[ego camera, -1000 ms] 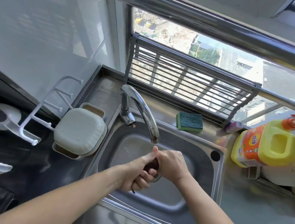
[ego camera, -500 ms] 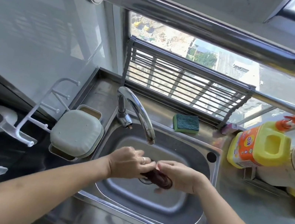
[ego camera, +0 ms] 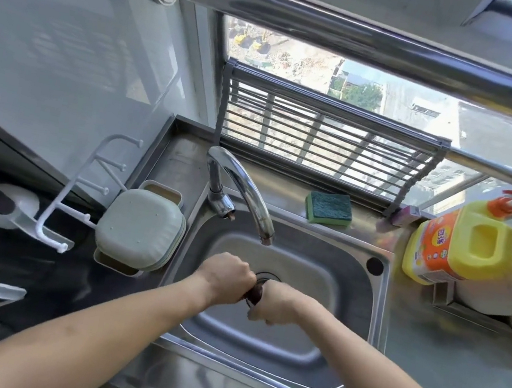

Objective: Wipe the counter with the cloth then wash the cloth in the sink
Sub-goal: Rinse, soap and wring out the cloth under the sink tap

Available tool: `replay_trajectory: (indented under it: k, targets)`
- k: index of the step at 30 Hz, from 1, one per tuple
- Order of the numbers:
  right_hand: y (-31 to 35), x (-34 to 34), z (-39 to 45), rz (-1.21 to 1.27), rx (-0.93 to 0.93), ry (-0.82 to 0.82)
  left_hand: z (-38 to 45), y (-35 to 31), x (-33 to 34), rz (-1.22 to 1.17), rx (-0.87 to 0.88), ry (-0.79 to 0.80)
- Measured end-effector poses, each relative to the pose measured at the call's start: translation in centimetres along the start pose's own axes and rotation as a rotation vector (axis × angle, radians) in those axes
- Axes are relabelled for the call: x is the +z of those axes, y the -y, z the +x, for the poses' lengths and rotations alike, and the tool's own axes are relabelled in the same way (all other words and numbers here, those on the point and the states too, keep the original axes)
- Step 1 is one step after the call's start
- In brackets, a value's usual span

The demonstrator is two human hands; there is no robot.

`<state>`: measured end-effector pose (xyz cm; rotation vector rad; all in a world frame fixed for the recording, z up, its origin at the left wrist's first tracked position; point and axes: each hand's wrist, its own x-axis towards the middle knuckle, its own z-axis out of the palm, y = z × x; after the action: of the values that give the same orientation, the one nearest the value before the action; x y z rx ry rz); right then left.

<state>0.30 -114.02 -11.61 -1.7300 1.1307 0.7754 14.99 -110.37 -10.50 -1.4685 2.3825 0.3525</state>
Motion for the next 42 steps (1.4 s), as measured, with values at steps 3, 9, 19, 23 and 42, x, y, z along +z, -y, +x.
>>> replay_trajectory:
  k: [3, 9, 19, 23, 42]
  targets:
    - [-0.3, 0.3, 0.2, -0.299, -0.034, -0.273, 0.2, -1.0, 0.1, -0.149, -0.188, 0.083]
    - [-1.2, -1.6, -0.2, -0.757, -0.285, -0.454, -0.2, -3.0, 1.5, -0.683, -0.379, 0.058]
    - [-1.6, -2.9, 0.5, -0.769, -0.398, -0.683, -0.8, -3.8, 0.8, -1.716, -0.522, 0.048]
    - [-1.4, -4.1, 0.5, -0.747, -0.492, -0.795, -0.8, -4.7, -0.5, -1.975, -0.626, 0.114]
    - [-5.9, 0.2, 1.8, -0.231, -0.213, -0.462, 0.3, -1.2, 2.5, -0.719, -0.346, 0.182]
